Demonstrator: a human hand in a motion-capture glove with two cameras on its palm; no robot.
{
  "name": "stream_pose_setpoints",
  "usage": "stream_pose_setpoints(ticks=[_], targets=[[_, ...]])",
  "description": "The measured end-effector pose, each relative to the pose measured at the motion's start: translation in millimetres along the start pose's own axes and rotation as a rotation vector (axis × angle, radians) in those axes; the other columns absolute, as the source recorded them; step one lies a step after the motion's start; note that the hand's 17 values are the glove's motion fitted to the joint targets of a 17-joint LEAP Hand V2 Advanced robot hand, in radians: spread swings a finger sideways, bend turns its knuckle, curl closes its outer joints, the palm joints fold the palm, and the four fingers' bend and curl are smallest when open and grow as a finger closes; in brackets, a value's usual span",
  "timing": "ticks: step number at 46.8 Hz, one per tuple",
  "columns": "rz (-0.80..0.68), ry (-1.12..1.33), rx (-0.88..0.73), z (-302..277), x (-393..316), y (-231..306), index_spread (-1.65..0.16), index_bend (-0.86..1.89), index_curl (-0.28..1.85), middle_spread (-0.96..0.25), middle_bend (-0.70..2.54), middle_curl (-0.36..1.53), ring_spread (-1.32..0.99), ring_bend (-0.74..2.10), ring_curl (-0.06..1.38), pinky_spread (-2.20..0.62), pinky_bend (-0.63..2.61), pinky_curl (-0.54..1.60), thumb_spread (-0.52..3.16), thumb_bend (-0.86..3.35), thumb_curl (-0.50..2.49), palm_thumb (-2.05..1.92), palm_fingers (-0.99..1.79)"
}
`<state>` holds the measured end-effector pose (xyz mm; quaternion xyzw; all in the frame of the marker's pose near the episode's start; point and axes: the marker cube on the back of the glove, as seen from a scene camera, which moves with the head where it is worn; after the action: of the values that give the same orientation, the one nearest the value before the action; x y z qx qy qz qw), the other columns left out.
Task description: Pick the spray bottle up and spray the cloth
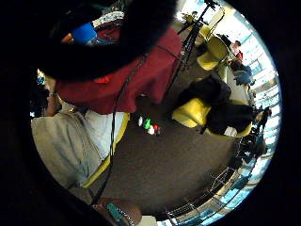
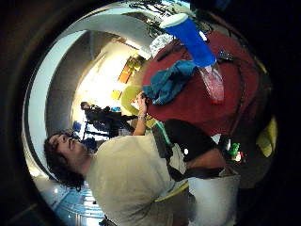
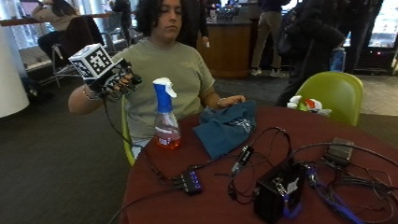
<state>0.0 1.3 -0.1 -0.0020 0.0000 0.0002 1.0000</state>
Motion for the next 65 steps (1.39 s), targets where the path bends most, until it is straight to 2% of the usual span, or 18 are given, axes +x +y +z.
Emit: stream_pose_setpoints(ticks=[9,22,33,39,46,56,61,65], targets=[[0.004,-0.001,-0.006,1,2,-2,-0.33,0.16,0.13,0.02,0.22,0.13,-0.03,0.36,0.15,0.17,0.37,0.18,0.82,0.20,0.14,0.42,0.37],[0.012,-0.034,0.020,8,1,-10,-0.39,0.15,0.19,0.02,0.20,0.21,-0.03,0.36,0.20,0.20,0.36,0.24,1.03,0.12,0.20,0.45,0.35],[0.115,-0.286,0.158,37,4,-36,-0.36,0.12,0.20,0.04,0.23,0.26,-0.02,0.40,0.24,0.21,0.36,0.27,1.07,0.09,0.26,0.56,0.41],[0.085,-0.613,0.138,61,10,-66,-0.32,0.12,0.20,0.06,0.23,0.28,-0.01,0.40,0.25,0.20,0.38,0.30,1.05,0.05,0.27,0.59,0.42],[0.124,-0.893,0.183,85,5,-96,-0.28,0.11,0.20,0.08,0.22,0.29,0.01,0.41,0.27,0.19,0.40,0.32,1.01,0.06,0.31,0.71,0.39],[0.116,-0.877,0.295,101,0,-133,-0.25,0.11,0.20,0.08,0.23,0.31,0.01,0.43,0.29,0.16,0.38,0.32,0.92,0.00,0.34,0.77,0.38],[0.082,-0.863,0.364,111,-1,-149,-0.25,0.10,0.19,0.06,0.26,0.33,-0.01,0.48,0.31,0.13,0.36,0.32,0.87,-0.03,0.34,0.77,0.44],[0.113,-0.877,0.373,116,-5,-157,-0.25,0.10,0.18,0.04,0.29,0.34,-0.03,0.51,0.32,0.12,0.34,0.32,0.85,-0.03,0.35,0.77,0.50]])
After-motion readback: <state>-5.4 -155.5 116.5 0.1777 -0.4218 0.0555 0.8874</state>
